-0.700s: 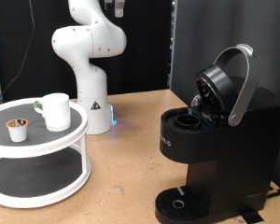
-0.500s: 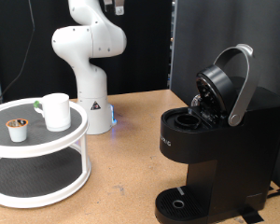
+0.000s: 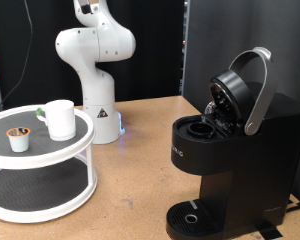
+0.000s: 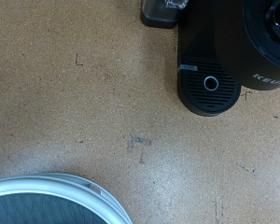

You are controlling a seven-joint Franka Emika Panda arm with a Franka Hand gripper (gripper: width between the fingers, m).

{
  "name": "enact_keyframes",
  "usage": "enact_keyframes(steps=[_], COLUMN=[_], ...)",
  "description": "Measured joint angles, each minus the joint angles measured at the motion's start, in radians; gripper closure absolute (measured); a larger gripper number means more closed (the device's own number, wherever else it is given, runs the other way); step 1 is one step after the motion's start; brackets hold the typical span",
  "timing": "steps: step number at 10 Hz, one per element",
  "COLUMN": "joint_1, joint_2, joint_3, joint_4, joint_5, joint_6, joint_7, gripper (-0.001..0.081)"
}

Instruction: Make a cup of coffee with the keurig machine

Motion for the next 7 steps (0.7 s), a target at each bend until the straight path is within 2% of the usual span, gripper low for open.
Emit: enact_keyframes(steps=[2,4,7], joint_1=[0.000,-0.006,-0.021], joint_2=[0.003,0.023,0.091], joint_3=[0.001,-0.012,-0.072], joint_4=[-0.003,-0.003,0.042], joint_5=[-0.018,-0.082,-0.195], joint_6=[-0.015,-0.059,-0.142], joint_7=[-0.015,-0.045,-0.170], gripper=[0.0003,0.0003,0.0003])
